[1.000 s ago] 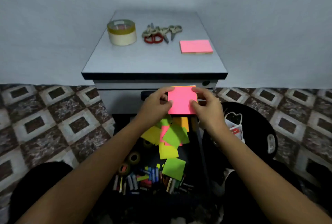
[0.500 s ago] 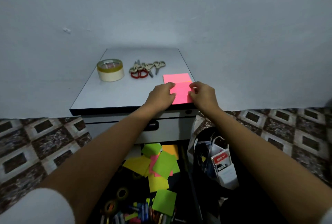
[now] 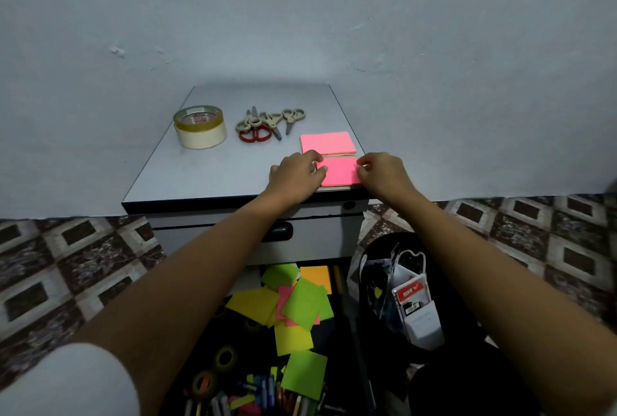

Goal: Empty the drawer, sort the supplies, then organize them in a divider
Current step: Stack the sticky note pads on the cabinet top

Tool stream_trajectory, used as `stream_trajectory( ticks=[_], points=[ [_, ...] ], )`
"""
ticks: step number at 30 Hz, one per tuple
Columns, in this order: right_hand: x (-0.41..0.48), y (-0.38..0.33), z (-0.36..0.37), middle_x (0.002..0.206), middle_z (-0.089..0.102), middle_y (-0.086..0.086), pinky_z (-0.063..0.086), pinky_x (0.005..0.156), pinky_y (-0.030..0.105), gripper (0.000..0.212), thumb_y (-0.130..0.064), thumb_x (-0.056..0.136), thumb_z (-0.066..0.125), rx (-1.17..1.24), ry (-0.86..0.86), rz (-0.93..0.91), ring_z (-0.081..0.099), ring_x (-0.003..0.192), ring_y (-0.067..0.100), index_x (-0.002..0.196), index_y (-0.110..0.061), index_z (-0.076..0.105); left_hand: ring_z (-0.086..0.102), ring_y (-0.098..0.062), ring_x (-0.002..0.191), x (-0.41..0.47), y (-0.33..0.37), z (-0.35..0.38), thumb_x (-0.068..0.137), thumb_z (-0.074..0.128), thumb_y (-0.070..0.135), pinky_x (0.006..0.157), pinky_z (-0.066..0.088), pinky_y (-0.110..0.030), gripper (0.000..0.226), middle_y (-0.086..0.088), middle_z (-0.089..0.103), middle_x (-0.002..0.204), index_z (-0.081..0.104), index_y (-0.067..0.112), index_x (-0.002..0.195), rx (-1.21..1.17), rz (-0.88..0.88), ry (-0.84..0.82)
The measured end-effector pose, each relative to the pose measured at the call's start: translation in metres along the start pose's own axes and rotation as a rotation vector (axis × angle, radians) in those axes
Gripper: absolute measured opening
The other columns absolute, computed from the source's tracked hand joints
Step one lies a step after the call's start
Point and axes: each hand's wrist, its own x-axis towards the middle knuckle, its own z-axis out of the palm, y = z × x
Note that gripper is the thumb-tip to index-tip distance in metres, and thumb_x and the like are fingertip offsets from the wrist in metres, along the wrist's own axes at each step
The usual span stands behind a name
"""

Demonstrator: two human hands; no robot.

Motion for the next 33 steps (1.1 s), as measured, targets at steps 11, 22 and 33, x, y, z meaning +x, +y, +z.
stream_trajectory(
  ticks=[11,22,33],
  points=[
    [-0.007,0.009,-0.007,0.111,0.065,0.013,0.039,0.083,0.021,0.037,-0.017,0.084,0.068,-0.032,-0.098,-0.079,0.059,0.102,0.023,0.119,-0.007,0.062,0.051,-0.020,0.116,-0.012,-0.010,0.000,0.088,0.059,0.038,0.098,0.038,-0.037,0.038,-0.001,0.059,0.125,0.060,0.019,0.121,0.023,0.141,-0.018],
    [-0.008,0.011,0.002,0.114,0.065,0.017,0.041,0.086,0.021,0.034,-0.015,0.088,0.064,-0.021,-0.027,-0.109,0.061,0.104,0.024,0.119,-0.003,0.063,0.054,-0.017,0.113,-0.002,-0.009,-0.004,0.087,0.062,0.038,0.098,0.038,-0.038,0.038,0.001,0.061,0.123,0.062,0.019,0.119,0.045,0.124,-0.033],
    [-0.044,0.002,0.018,0.116,0.059,0.018,0.038,0.092,0.026,0.033,-0.014,0.086,0.065,0.052,0.175,-0.243,0.056,0.109,0.031,0.117,-0.004,0.064,0.053,-0.017,0.113,-0.045,-0.016,-0.007,0.088,0.063,0.026,0.091,0.035,-0.017,0.035,-0.005,0.059,0.120,0.061,0.011,0.119,-0.154,0.227,0.113]
  ],
)
